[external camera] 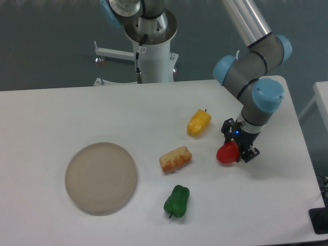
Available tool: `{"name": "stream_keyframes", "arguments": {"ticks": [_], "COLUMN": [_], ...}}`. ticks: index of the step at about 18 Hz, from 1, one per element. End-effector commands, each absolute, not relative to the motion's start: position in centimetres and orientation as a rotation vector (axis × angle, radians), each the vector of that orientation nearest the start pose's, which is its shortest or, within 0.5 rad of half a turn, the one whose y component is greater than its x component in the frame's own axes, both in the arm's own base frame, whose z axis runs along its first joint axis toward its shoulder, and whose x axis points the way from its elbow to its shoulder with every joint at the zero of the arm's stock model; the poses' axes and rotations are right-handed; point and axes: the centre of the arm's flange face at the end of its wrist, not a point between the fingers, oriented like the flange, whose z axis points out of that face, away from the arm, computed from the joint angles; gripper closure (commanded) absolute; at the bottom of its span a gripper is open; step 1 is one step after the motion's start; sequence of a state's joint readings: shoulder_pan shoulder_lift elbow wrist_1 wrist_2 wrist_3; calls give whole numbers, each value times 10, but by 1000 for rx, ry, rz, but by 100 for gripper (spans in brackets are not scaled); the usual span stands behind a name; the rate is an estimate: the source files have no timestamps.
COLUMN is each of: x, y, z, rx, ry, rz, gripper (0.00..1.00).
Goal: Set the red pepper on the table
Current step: 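Lower the red pepper onto the table beside the yellow pepper, then open the gripper and raise it away from the red pepper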
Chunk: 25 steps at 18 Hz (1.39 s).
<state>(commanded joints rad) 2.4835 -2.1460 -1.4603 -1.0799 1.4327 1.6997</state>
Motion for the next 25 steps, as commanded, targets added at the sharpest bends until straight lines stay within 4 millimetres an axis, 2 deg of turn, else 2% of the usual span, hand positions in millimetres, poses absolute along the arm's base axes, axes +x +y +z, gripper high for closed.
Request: {"name": "stream_keyframes", "arguments": {"ticks": [3, 10, 13, 15, 16, 18, 22, 25], "x": [-451, -450, -450, -450, -451, -451, -454, -458], "y": [535, 533, 533, 534, 533, 533, 531, 532], "z": [247, 244, 244, 245, 245, 245, 250, 260], "rx": [-2771, -2772, -2772, -2773, -2774, -2773, -2770, -2771], "ry": [1153, 1155, 1155, 1153, 1151, 1148, 1128, 1114], "rz": [-16, -27, -27, -25, -25, -26, -18, 5], "gripper": [43, 42, 35, 26, 16, 10, 0, 0]}}
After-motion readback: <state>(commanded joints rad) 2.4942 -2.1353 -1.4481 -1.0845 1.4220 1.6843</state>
